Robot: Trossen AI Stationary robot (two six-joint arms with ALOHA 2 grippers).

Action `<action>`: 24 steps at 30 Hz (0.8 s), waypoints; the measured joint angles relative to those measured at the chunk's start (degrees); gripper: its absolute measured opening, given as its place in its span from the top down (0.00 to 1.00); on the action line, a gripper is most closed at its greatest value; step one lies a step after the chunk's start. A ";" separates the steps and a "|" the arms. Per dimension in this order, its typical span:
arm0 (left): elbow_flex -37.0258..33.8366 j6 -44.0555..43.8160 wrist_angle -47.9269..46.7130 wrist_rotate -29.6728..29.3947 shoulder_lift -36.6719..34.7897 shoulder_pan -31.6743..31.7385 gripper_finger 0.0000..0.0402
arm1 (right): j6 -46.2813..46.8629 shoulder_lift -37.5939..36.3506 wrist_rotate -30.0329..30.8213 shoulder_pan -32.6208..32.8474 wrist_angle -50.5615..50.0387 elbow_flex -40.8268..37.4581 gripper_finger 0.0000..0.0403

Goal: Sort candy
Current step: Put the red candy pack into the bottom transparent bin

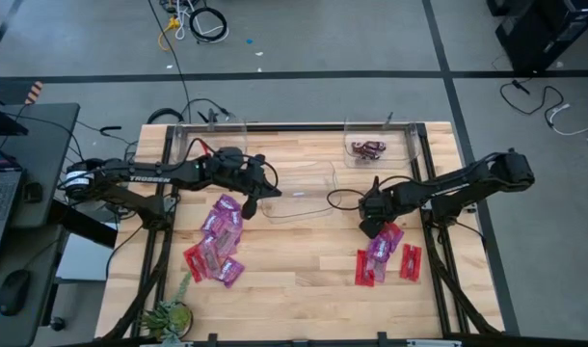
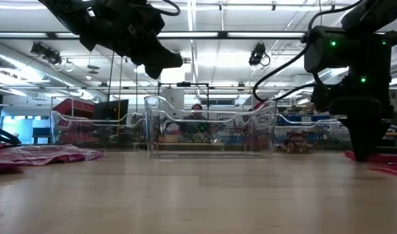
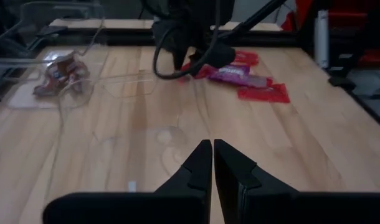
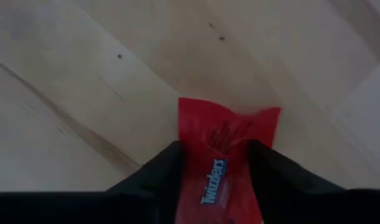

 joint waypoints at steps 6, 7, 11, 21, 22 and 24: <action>0.00 0.02 -0.71 -2.29 0.00 0.02 0.95 | -2.32 0.20 0.35 -0.02 -0.59 1.49 0.84; 0.00 0.02 -0.86 -2.42 0.00 0.02 0.95 | -3.11 0.24 0.55 -0.01 -0.88 2.29 0.89; 0.00 0.10 -0.95 -2.42 -0.20 0.02 0.95 | -6.77 0.22 2.15 -0.01 -3.87 7.02 0.98; 0.00 1.61 3.20 -1.99 -1.44 0.00 0.95 | -20.56 0.17 13.49 -0.54 -8.49 26.63 0.95; 0.00 1.62 3.41 -1.95 -1.44 -0.05 0.95 | -22.85 0.17 13.87 -0.91 -6.87 28.06 0.95; 0.00 1.63 4.00 -1.92 -1.44 -0.20 0.95 | -28.15 0.17 14.03 -2.00 -2.50 30.00 0.96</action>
